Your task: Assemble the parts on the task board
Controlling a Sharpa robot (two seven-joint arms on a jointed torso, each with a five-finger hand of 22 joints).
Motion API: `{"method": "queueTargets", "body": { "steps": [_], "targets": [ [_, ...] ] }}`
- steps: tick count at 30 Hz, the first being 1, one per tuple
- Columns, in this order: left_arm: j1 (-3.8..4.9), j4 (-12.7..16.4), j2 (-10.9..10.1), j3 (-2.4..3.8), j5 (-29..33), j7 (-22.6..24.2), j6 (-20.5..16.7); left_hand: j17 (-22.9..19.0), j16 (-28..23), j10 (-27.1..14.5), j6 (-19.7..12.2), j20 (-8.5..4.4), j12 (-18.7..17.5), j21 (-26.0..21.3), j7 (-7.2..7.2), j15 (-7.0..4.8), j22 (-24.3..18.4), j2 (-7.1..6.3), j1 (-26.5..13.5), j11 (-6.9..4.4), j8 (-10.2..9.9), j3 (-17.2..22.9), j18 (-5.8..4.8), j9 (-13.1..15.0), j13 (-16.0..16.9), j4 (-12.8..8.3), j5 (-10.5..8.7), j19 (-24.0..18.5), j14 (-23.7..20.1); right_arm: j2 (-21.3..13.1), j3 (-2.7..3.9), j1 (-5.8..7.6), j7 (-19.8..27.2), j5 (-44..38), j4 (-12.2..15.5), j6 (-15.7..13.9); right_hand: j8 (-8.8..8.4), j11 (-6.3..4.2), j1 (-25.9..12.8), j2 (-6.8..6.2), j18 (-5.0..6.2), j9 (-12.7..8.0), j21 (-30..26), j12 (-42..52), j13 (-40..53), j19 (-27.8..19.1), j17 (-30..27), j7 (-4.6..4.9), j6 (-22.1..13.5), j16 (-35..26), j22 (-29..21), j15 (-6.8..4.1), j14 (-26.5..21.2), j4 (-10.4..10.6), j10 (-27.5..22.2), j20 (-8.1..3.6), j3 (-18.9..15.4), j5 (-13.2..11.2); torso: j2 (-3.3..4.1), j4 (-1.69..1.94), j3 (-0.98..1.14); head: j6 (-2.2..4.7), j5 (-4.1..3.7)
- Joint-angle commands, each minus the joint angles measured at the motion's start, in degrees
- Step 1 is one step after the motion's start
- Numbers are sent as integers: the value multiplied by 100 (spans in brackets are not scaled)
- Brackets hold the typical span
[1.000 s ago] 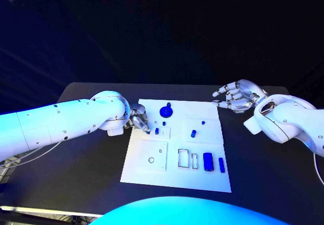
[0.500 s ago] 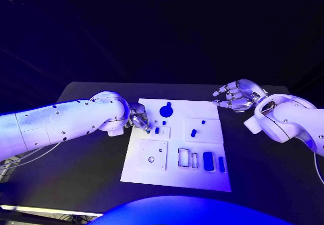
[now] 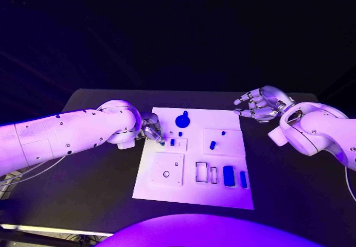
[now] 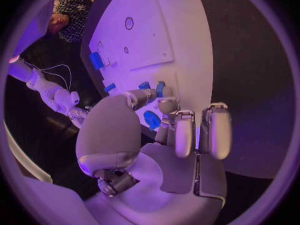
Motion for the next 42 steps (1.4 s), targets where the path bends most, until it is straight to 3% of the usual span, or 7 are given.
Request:
{"method": "queueTargets", "body": {
  "steps": [1, 15, 31, 42],
  "targets": [
    [-6, 18, -2, 2, -69, 7, 43, 1375, 36, 39, 72, -10, 22, 17, -27, -37, 385, 70, -8, 17, 27, 960, -43, 8, 7, -984, 58, 46, 565, -2, 0, -6, 56, -49, 5, 80, 13, -10, -32, -7, 110, -7, -21, -20, -6, -21, 476, -1, -37, -27, 209, -40, 339, 1, -34, -10, 31, 16, 0, 0, -1, -6, 4],
    [-90, 10, 15, 1, -95, -2, 101, 1377, 37, 45, 75, -10, 29, 19, -28, -38, 389, 68, -13, 16, 27, 961, -44, 8, 21, -988, 67, 49, 566, -5, 0, -8, 56, -49, 6, 86, 33, -10, -61, -31, 109, -12, -24, -13, -3, -16, 476, -2, -39, -29, 214, -41, 340, 2, -26, -11, 72, 14, 1, -4, 0, -22, 2],
    [-106, 1, 29, 2, -69, -13, 115, 1385, 41, 58, 80, -11, 43, 18, -29, -38, 386, 64, -22, 15, 26, 959, -43, 7, 48, -992, 80, 47, 568, -5, 0, -8, 57, -49, 8, 84, 33, -10, -61, -31, 109, -12, -24, -13, -3, -16, 476, -2, -39, -29, 214, -41, 340, 2, -26, -11, 72, 14, 0, -4, 0, -28, 2],
    [-113, -86, 105, 0, 30, -19, 85, 1449, 74, 236, 192, -22, 229, 21, -80, -53, 404, 51, -223, -15, 47, 801, -47, 4, 386, -907, 96, 56, 586, -11, 0, -8, 56, -49, 13, 77, 33, -10, -61, -31, 109, -12, -24, -13, -3, -16, 476, -2, -39, -29, 214, -41, 340, 2, -26, -11, 72, 14, 2, -6, 2, -26, -16]
  ]
}}
